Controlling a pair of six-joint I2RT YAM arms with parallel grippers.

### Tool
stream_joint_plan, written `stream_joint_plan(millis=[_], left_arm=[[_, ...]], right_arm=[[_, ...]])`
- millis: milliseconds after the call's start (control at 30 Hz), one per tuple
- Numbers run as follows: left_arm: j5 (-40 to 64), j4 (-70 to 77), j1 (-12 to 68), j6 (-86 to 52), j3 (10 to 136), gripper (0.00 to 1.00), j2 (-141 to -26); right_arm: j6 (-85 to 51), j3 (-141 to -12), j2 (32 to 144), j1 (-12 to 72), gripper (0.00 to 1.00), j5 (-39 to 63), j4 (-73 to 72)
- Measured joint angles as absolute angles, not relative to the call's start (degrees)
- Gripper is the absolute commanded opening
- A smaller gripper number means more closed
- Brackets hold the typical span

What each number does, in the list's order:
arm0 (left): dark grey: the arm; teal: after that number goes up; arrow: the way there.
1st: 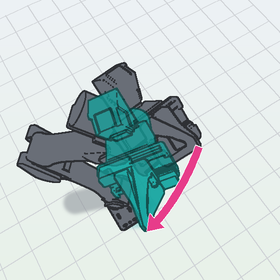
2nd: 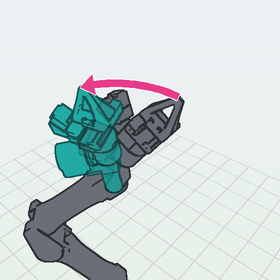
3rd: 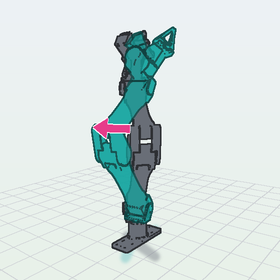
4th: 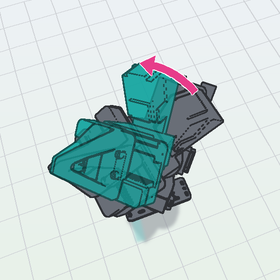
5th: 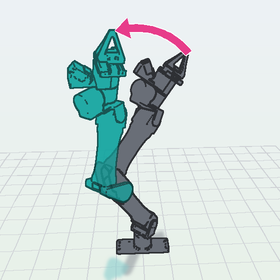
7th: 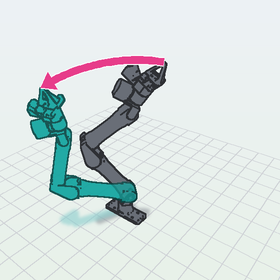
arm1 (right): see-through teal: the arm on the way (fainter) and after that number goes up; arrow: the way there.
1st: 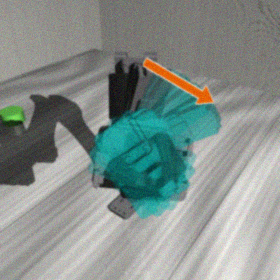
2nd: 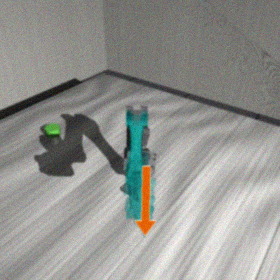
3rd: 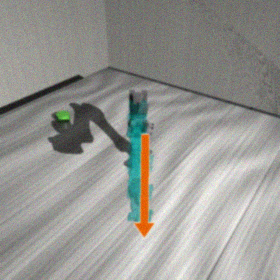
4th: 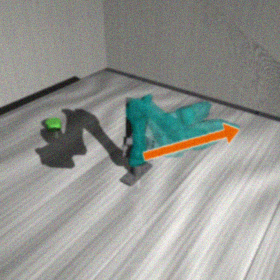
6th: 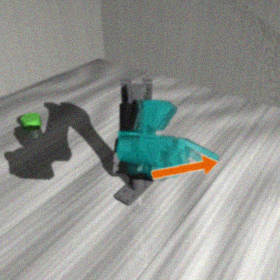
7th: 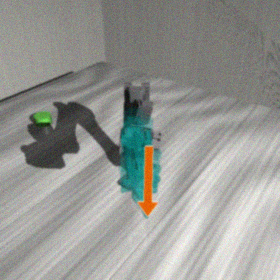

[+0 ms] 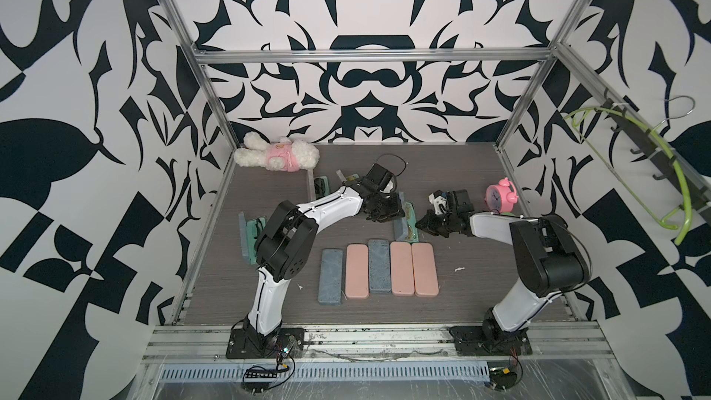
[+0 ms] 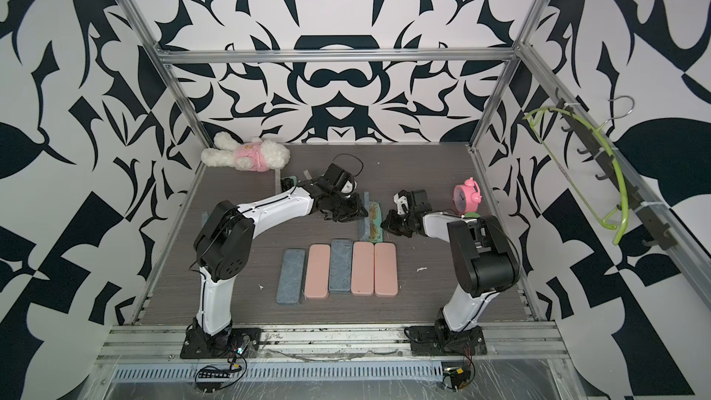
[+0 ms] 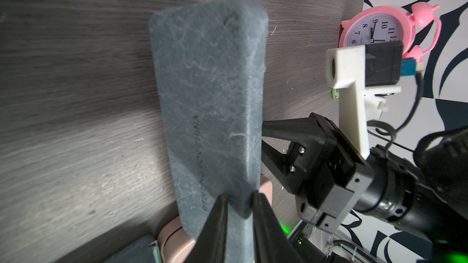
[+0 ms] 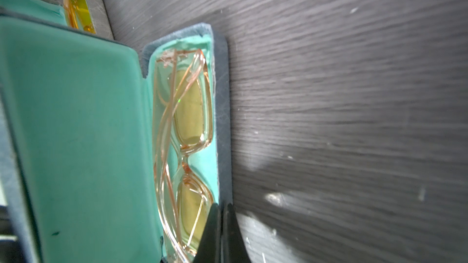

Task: Close the glasses case
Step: Close the glasses case at the center of the board.

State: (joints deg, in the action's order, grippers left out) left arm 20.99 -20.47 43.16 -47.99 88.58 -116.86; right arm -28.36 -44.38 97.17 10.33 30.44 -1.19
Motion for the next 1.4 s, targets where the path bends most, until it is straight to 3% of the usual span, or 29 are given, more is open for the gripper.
stream_joint_plan(millis=[1200, 1333, 1400], left_arm=[[22.5, -20.9, 45.5, -48.6, 92.0, 0.22, -123.3], [22.7, -20.7, 45.4, -49.2, 92.0, 0.3, -123.3], [22.9, -20.4, 45.3, -49.7, 91.9, 0.39, -123.2]], right_arm=[[-28.6, -43.8, 97.1, 10.3, 0.01, 31.0, -2.2], [-28.6, -43.8, 97.0, 10.3, 0.02, 30.9, -2.2], [-28.5, -43.8, 97.0, 10.3, 0.02, 30.9, -2.1]])
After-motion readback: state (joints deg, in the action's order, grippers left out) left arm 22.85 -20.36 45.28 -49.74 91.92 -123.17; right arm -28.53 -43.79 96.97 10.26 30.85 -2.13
